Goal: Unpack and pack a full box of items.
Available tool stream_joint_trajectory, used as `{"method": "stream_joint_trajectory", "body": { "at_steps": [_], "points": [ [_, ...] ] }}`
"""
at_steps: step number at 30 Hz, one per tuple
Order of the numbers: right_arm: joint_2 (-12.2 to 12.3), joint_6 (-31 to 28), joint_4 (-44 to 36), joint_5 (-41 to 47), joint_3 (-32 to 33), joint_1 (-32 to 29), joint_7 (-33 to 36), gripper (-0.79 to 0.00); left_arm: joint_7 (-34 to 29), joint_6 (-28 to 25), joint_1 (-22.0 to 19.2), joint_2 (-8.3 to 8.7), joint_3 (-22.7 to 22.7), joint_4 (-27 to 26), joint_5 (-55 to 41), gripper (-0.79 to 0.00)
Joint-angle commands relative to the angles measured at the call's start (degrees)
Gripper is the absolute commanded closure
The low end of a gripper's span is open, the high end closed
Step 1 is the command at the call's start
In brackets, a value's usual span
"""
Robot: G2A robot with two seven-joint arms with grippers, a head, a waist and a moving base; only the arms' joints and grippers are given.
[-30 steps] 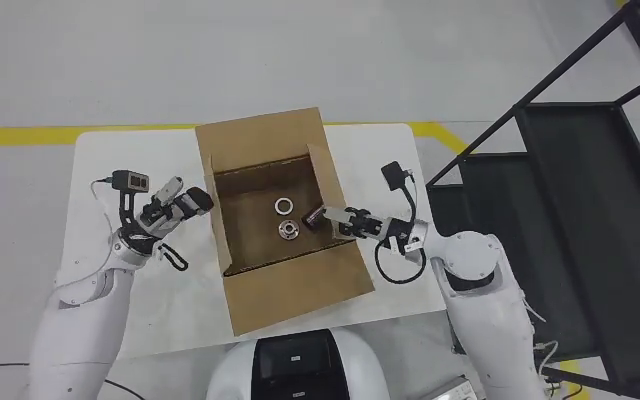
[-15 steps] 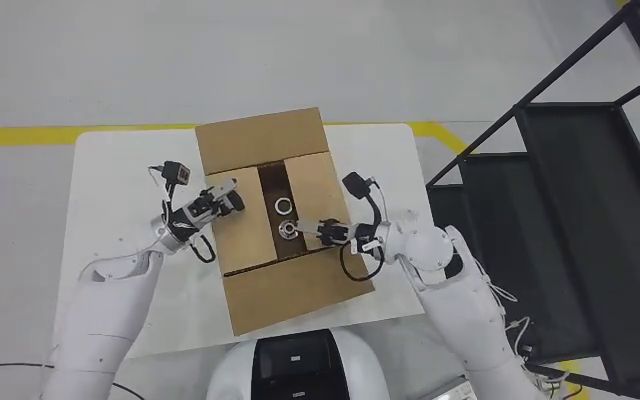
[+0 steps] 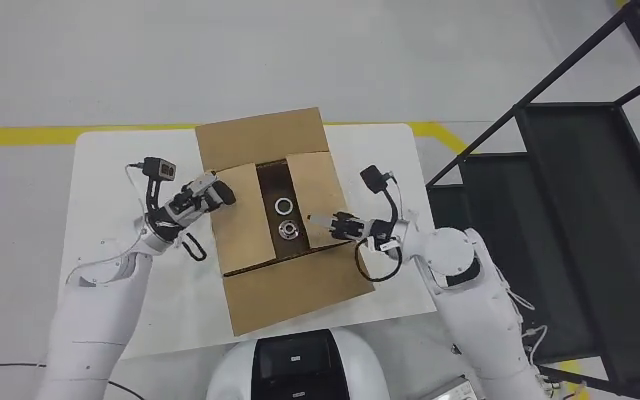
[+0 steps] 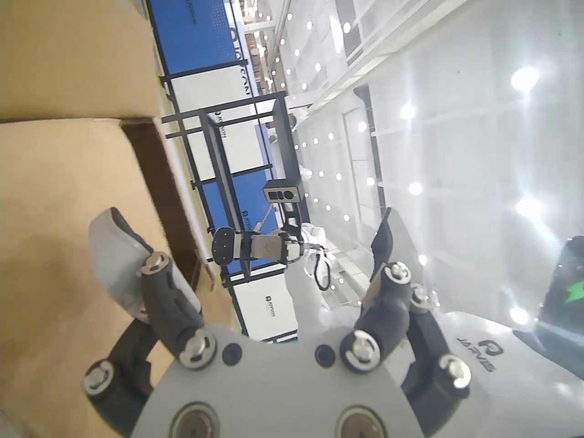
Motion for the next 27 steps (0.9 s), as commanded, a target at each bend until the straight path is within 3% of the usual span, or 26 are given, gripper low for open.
{"method": "stream_joint_trajectory", "body": {
  "at_steps": [1, 8, 16, 27],
  "points": [
    [0.5, -0.2, -1.7, 0.4, 3.5, -2.3, 0.8, -0.785, -0.9, 0.1, 1.3, 0.28, -2.0, -1.5, -3.0, -0.785],
    [1.9, 1.5, -2.3, -0.7, 12.4, -11.0, 2.9, -0.785, -2.5, -0.7, 5.2, 1.15, -9.3, -3.5, -10.3, -0.785],
    [2.4, -2.5, 0.9, 1.3, 7.3, -15.0, 8.2, -0.785, -3.2, -1.7, 6.8, 1.62, -14.7, -2.2, -15.4, -0.785],
    [2.6, -10.3, 1.8, 18.8, 5.2, -13.3, 10.1, -0.785, -4.7, -2.5, 8.8, 1.73, -17.2, -2.7, -17.8, -0.785]
  ]
}}
